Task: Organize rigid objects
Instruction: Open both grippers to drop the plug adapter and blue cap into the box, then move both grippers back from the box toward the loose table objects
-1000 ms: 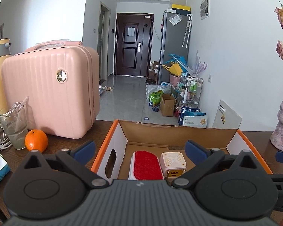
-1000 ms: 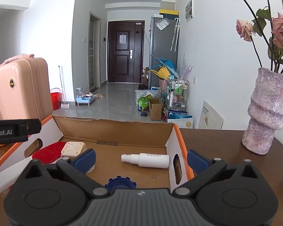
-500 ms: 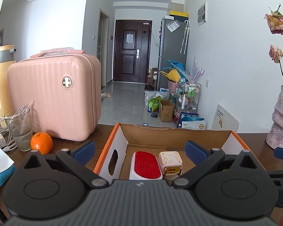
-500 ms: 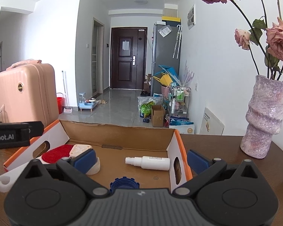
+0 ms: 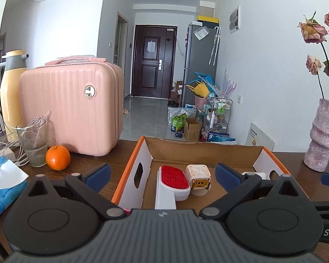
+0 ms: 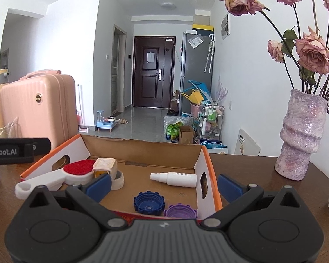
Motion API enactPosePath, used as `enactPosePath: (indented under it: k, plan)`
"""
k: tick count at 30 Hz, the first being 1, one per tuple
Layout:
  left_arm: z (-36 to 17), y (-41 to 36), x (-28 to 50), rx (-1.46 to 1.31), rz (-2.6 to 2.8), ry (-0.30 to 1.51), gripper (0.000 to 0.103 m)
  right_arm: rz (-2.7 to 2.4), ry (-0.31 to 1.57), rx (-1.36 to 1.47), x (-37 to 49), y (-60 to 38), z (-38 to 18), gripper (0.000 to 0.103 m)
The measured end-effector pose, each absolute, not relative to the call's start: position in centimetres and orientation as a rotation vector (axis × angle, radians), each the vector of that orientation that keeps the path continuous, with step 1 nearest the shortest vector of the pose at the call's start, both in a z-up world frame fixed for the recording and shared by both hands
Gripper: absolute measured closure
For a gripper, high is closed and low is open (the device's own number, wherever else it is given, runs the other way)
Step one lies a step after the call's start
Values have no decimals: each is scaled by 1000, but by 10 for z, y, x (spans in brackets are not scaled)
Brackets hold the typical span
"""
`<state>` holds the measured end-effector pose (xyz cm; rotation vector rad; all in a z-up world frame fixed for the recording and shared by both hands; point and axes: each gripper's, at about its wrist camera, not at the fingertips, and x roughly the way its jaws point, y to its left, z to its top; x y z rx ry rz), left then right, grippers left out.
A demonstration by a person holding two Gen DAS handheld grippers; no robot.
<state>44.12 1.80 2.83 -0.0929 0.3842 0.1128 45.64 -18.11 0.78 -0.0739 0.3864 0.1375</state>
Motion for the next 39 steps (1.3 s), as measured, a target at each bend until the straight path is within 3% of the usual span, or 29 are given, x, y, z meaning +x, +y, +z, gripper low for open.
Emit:
enactPosePath:
  k: [39]
  plan:
    - [3,8,314,-62,73,439,0,124,421,-98,334,-198,-13,0]
